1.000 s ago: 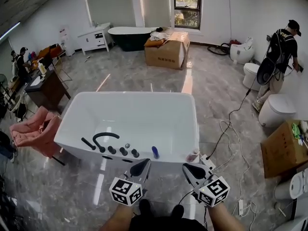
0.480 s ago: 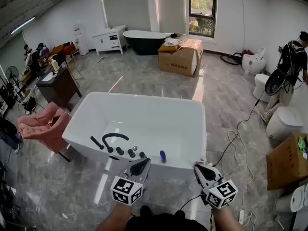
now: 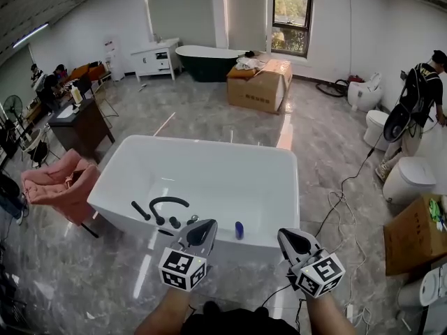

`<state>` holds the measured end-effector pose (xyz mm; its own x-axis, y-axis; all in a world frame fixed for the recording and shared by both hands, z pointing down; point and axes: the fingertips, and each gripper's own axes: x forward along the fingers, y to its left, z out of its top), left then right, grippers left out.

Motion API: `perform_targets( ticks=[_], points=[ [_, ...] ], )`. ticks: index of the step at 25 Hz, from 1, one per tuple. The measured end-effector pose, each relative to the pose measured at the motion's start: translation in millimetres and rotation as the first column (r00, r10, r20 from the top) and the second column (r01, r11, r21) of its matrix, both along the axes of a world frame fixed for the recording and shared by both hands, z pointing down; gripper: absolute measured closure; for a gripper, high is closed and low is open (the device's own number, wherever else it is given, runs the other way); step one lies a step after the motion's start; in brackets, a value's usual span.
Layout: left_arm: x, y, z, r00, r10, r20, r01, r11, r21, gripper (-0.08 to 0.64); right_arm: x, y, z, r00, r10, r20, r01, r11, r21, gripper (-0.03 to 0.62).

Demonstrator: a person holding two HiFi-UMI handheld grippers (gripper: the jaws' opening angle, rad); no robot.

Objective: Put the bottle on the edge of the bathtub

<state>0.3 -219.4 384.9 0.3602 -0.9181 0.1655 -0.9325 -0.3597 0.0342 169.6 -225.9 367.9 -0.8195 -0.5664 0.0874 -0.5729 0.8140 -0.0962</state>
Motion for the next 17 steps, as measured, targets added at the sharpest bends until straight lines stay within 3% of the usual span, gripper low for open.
perform_targets(
  ticks=[17],
  points=[
    [-5,12,10,1.000,-0.001,-0.010,0.001,1.000,-0.029,0.552,-7,10,6,1.000,0.006,-0.006,-0.006,1.000,-0.029,0.581]
  ],
)
